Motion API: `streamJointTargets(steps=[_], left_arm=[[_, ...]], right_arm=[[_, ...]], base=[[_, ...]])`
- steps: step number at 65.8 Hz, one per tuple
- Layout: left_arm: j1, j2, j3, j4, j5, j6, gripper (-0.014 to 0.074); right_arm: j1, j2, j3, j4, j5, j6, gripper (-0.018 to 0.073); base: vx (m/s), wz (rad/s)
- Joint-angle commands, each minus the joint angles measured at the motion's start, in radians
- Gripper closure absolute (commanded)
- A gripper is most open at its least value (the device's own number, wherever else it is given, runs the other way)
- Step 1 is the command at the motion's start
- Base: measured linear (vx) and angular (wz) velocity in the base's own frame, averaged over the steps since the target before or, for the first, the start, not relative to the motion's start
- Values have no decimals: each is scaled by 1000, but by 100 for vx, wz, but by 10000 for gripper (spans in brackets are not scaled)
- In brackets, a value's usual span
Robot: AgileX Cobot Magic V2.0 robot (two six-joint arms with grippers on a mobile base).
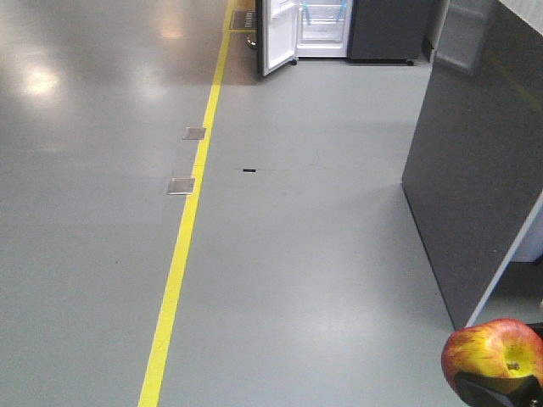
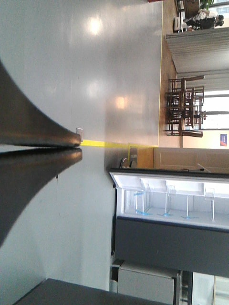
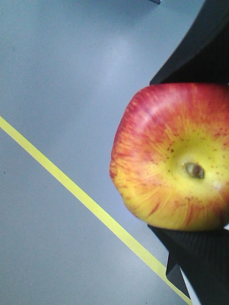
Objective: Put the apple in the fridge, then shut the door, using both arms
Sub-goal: 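Hold the apple in the right gripper while driving toward the fridge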
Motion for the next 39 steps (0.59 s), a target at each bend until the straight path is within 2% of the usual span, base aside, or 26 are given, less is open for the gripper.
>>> streamJointTargets(steps=[1,39], left_arm=[[-1,-15,30,-4,-74,-8,602],[-1,-15,30,-4,-74,-8,602]], right_arm=[[-3,-1,-27,3,-58,-3,202],[-3,-1,-27,3,-58,-3,202]], base=[[6,17],[10,8]])
